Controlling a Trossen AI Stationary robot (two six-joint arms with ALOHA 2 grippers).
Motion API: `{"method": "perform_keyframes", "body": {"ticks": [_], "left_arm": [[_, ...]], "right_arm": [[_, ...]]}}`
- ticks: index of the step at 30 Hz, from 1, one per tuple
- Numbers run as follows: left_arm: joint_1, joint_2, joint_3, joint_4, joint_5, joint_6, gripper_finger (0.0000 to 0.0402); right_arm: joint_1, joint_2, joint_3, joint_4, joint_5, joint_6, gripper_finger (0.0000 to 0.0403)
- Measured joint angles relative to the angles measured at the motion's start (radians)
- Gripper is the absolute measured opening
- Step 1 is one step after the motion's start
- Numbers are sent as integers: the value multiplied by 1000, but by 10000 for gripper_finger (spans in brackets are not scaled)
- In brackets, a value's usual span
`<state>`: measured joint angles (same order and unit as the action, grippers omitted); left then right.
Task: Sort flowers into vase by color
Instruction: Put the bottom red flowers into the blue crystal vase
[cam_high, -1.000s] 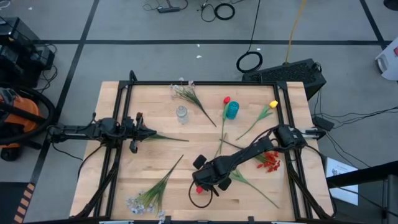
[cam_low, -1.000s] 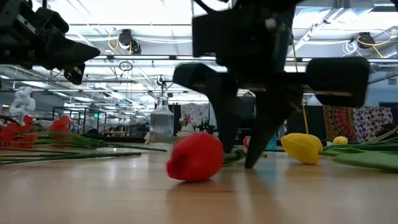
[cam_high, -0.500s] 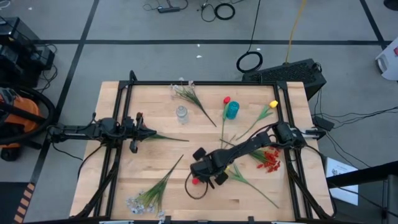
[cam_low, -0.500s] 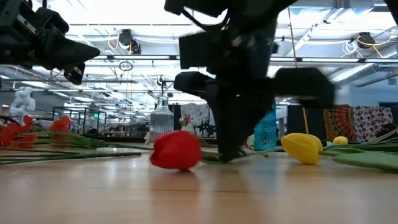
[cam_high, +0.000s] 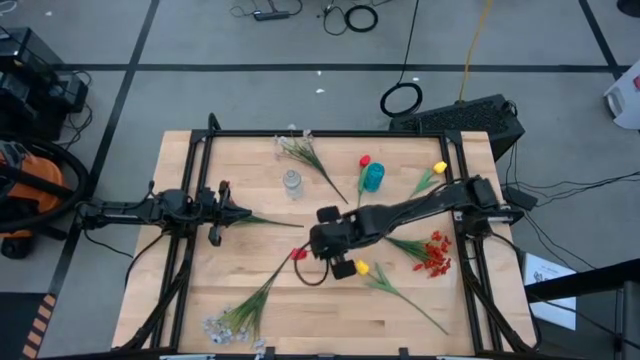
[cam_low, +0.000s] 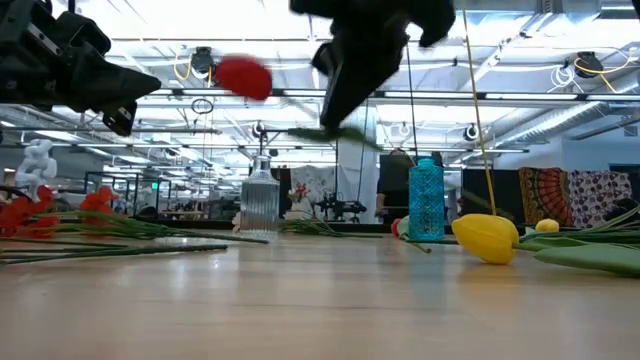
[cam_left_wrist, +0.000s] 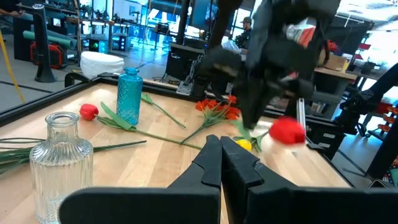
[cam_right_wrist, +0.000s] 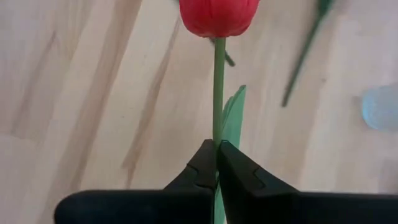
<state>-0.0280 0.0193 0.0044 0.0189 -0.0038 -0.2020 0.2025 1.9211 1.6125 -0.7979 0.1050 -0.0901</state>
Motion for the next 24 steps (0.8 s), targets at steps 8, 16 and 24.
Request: {"method": "perform_keyframes", "body": {"ticks": [8, 16, 24], "left_arm": [[0, 0, 0, 0, 0, 0, 0], [0, 0, 0, 0, 0, 0, 0], [0, 0, 0, 0, 0, 0, 0]], "right_arm": [[-55, -268, -215, 127, 25, 115, 0], [-132, -634, -493, 419, 134, 196, 0], [-338, -936, -623, 575, 137, 207, 0]]}}
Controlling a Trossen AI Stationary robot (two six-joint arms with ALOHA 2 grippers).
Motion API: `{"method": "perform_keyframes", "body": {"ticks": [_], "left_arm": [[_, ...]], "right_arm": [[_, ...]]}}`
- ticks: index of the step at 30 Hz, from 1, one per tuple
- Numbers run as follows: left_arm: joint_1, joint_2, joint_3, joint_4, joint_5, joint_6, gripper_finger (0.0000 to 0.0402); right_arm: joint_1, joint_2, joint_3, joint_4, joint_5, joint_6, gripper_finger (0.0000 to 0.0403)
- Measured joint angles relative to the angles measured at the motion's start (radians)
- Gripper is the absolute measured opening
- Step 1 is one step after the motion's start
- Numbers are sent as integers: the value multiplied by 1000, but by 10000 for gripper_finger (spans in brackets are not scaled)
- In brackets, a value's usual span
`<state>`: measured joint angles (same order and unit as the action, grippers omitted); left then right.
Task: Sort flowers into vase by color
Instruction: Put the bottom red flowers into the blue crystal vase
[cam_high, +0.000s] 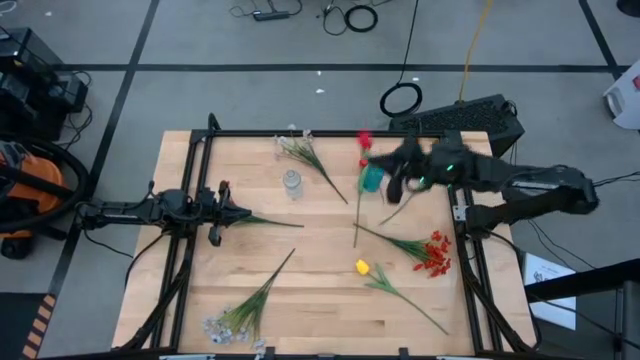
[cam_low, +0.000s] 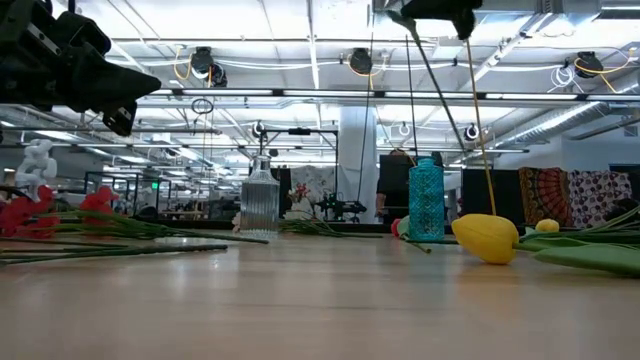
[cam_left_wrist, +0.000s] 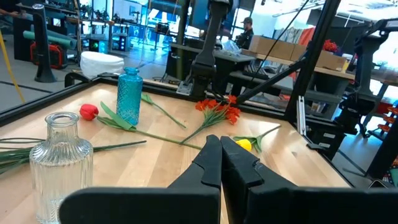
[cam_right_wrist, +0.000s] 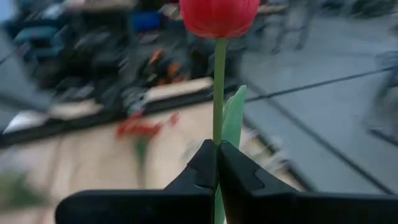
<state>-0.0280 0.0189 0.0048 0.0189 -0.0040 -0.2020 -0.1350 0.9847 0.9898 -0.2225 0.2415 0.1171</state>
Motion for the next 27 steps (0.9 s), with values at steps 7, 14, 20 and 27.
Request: {"method": "perform_keyframes", "body": {"ticks": [7, 14, 20, 27], "left_arm": [[0, 0, 0, 0, 0, 0, 0], [0, 0, 0, 0, 0, 0, 0], [0, 0, 0, 0, 0, 0, 0], [0, 0, 0, 0, 0, 0, 0]], "right_arm": [[-235, -51, -45, 239, -197, -40, 0], [-406, 21, -46, 257, -365, -36, 0], [-475, 36, -46, 256, -410, -62, 0], [-487, 37, -160, 369, -455, -18, 0]]}}
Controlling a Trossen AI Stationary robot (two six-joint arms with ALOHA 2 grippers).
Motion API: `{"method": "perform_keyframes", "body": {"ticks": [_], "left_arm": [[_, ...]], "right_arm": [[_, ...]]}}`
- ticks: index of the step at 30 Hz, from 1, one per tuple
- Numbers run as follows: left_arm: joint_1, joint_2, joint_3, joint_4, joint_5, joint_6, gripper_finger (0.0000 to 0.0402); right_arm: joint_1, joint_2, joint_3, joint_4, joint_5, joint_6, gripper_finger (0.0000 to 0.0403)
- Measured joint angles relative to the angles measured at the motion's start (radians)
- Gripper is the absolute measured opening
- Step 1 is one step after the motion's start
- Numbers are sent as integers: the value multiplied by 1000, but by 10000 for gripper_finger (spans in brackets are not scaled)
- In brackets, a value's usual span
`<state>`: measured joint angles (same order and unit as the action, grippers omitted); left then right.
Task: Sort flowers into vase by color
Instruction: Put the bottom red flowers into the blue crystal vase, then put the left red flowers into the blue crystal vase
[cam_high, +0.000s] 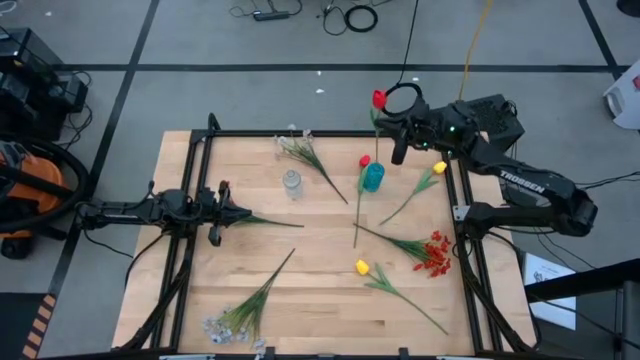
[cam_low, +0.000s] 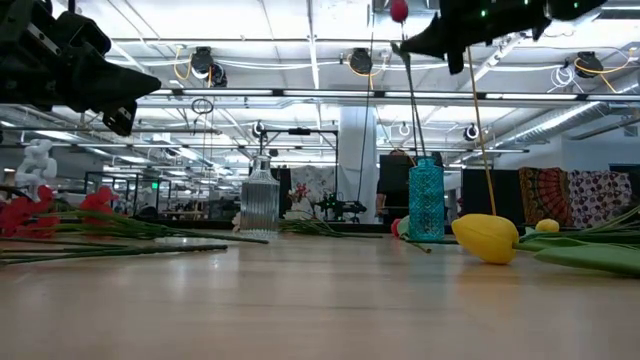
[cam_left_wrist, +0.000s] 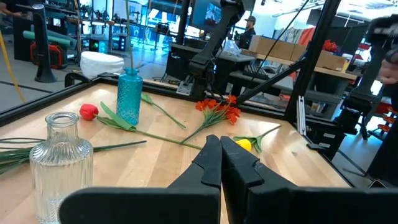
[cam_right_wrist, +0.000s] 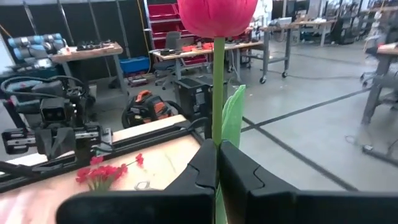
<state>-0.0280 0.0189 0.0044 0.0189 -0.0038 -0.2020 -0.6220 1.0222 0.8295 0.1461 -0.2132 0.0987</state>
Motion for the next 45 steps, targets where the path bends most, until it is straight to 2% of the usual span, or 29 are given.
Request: {"method": "perform_keyframes", "body": {"ticks": [5, 13, 25, 29, 45], "left_arm": [[0, 0, 0, 0, 0, 0, 0], [0, 0, 0, 0, 0, 0, 0], [0, 0, 0, 0, 0, 0, 0], [0, 0, 0, 0, 0, 0, 0], [0, 0, 0, 0, 0, 0, 0]], "right_arm": [[1, 0, -146, 183, 3, 21, 0], [2, 0, -281, 185, 27, 46, 9], [2, -1, -286, 158, 22, 140, 121], [2, -25, -286, 150, 19, 152, 143], [11, -280, -285, -122, 33, 151, 115]]}}
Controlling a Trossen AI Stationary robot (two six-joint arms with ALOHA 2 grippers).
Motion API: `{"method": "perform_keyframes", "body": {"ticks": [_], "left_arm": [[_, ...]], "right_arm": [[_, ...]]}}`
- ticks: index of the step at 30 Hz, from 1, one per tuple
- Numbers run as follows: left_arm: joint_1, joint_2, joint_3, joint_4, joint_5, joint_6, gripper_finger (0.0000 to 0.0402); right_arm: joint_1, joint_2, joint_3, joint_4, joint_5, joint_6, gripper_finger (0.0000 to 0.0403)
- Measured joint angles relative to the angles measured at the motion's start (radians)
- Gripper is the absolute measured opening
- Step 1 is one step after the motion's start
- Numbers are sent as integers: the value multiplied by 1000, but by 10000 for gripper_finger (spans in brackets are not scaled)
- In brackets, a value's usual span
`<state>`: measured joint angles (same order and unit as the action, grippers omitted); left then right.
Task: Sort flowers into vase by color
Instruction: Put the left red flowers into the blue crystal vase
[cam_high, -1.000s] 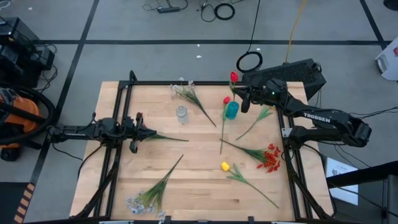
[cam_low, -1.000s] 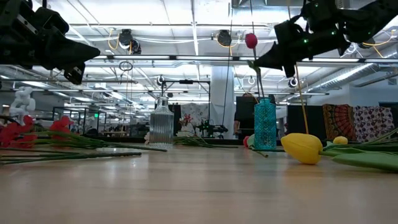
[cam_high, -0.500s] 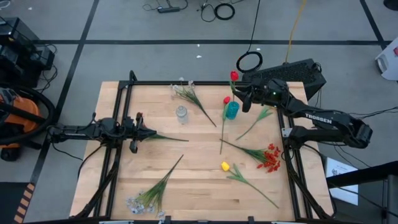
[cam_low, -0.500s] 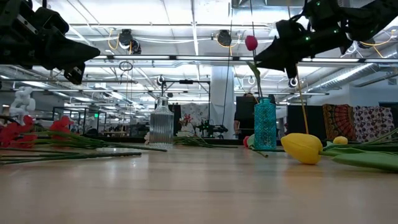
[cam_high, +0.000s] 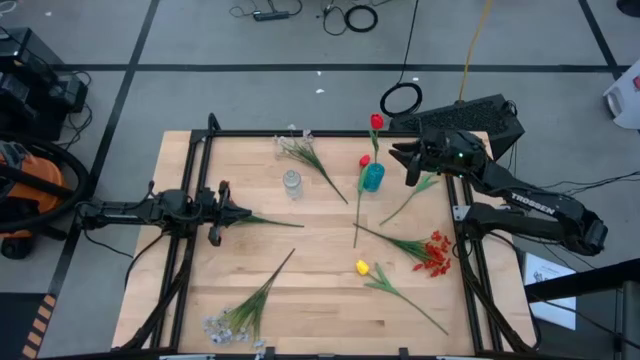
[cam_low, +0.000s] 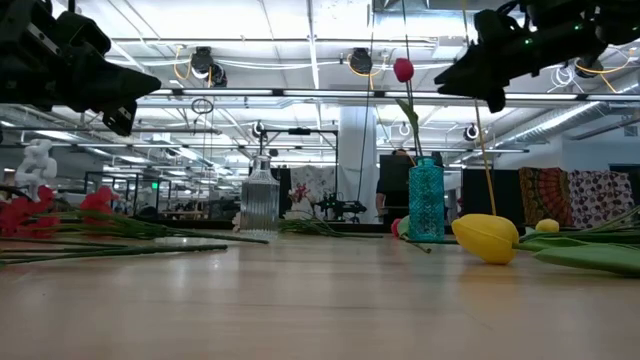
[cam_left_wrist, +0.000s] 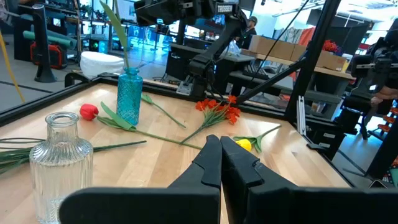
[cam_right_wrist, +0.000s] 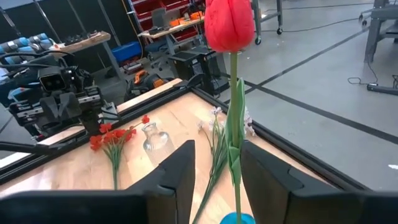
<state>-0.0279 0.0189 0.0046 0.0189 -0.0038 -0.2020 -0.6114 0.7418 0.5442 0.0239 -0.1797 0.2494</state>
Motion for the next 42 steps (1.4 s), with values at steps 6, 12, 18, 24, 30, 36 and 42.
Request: {"method": "perform_keyframes", "body": {"ticks": [6, 12, 18, 24, 30, 36, 42], "left_arm": [[0, 0, 0, 0, 0, 0, 0], [0, 0, 0, 0, 0, 0, 0], [0, 0, 0, 0, 0, 0, 0], [0, 0, 0, 0, 0, 0, 0], [0, 0, 0, 6, -33, -1, 0], [-1, 0, 0, 42, 4, -154, 0], [-1, 0, 0, 77, -9, -376, 0]], "right_arm": [[40, -34, 0, -28, 28, -2, 97], [100, -48, 65, -260, 108, -12, 63], [197, -17, 279, -717, 234, 10, 5], [316, 79, 449, -1012, 316, 213, 1], [486, 228, 479, -1152, 315, 511, 1], [677, 386, 479, -1187, 305, 773, 0], [827, 469, 479, -1159, 308, 980, 0]]}}
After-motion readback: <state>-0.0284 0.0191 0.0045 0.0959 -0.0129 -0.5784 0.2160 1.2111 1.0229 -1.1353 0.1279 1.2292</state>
